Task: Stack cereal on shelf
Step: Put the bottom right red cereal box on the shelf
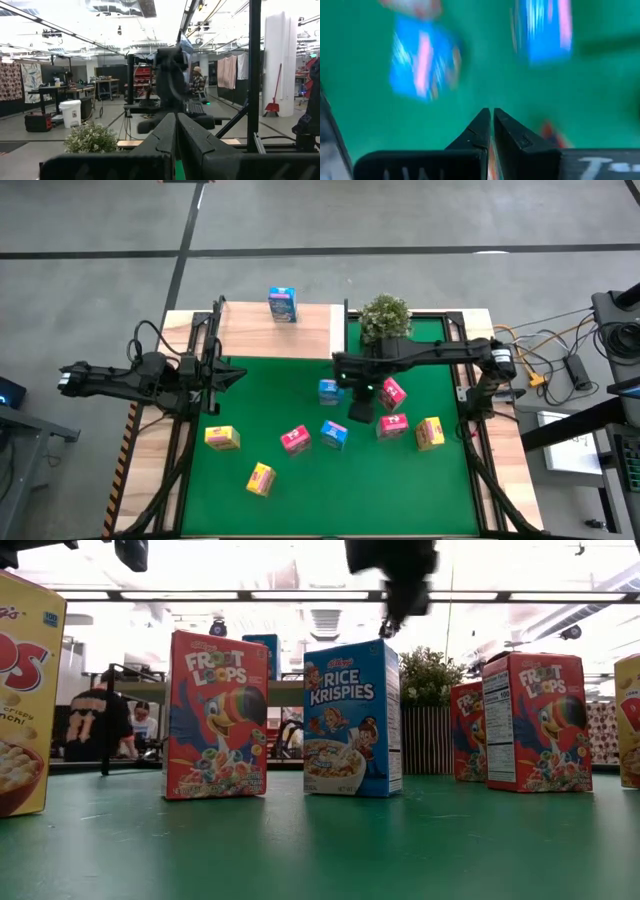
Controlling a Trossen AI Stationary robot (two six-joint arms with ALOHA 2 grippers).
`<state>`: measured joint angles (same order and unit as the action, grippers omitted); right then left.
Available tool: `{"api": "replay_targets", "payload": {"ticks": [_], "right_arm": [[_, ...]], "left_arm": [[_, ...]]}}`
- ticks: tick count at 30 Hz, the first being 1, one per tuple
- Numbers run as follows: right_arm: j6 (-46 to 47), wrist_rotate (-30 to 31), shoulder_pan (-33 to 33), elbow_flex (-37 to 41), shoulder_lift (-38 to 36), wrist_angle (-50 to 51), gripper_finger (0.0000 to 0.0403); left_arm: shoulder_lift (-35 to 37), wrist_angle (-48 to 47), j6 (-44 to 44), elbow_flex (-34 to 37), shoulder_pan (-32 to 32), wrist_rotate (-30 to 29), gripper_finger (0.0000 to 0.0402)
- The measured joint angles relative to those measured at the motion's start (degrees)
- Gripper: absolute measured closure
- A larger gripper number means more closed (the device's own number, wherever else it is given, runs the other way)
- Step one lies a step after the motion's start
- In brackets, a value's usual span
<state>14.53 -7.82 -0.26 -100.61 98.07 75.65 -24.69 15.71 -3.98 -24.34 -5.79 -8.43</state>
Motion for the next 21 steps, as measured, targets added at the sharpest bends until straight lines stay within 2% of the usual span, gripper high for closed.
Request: {"api": "replay_targets", "payload": {"ticks": [5,11,16,21], "right_arm": [[2.17,0.29,3.31,0.04,-0.67,6.84,0.039],[4.48,0.46,8.6,0.44,-2.81,6.56,0.0374],[9.0,8.48,12.56,1.4,-3.56,6.53,0.0321],[11.04,10.99,15.25,5.27,-4.91,6.08,0.0247]], "left_arm": [[-0.02,0.17,0.01,0.0,0.01,0.0,0.0402],[-0.05,0.12,0.02,0.0,-0.01,0.0,0.0402],[-0.18,0.25,0.05,0.0,-0.01,0.0,0.0402],[-0.31,0.76,1.13,-0.02,-0.01,0.0,0.0402]]}}
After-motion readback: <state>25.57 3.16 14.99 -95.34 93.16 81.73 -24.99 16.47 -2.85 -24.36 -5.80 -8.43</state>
